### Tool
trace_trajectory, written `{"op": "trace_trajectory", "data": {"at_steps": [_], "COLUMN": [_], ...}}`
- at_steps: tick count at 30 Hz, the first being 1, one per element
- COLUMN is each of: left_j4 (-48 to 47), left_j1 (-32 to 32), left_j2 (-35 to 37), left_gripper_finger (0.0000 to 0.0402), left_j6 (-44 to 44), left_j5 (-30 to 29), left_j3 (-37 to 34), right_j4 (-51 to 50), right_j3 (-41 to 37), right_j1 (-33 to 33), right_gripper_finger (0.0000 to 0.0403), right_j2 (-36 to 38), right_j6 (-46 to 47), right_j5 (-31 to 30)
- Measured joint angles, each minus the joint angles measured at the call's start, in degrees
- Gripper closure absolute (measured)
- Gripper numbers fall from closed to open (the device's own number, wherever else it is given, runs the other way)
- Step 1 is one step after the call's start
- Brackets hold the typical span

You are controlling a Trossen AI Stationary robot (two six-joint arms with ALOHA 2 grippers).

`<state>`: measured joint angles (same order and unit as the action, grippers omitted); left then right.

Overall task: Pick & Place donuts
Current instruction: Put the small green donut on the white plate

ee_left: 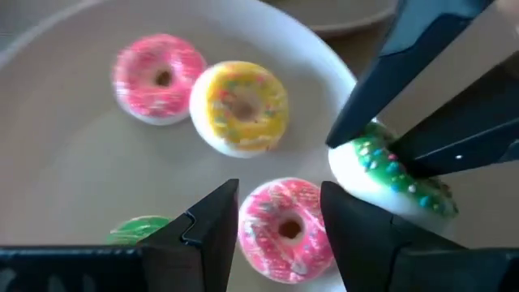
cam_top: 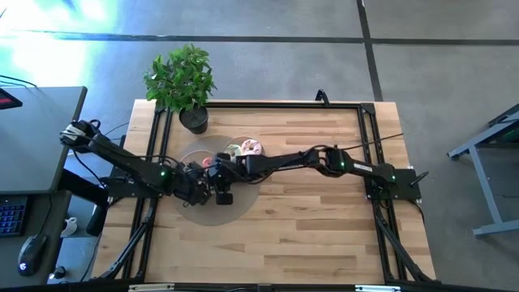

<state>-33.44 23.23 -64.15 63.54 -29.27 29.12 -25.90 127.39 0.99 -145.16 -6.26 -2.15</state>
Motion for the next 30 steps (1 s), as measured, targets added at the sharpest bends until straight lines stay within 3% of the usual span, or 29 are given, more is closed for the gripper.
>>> {"op": "trace_trajectory", "data": {"at_steps": [9, 19, 30], "left_j4": [-1.94, -5.67, -13.58], "left_j1": [0.04, -0.02, 0.00], "left_j2": [-6.14, -10.29, -10.31], "left_gripper_finger": [0.0227, 0.0228, 0.0228], "left_j6": [0.10, 5.78, 15.88], "left_j5": [1.81, -7.24, -9.95], "left_j3": [0.08, -0.02, 0.00], "right_j4": [-0.66, -2.54, -2.53], "right_j3": [-0.01, -0.07, -0.04], "right_j1": [1.04, 1.13, 1.16], "right_gripper_finger": [0.0316, 0.0316, 0.0316], "right_j2": [0.13, 0.50, 0.50], "right_j6": [-1.69, -1.56, -1.53], "right_j5": [-3.40, -3.57, -3.36]}}
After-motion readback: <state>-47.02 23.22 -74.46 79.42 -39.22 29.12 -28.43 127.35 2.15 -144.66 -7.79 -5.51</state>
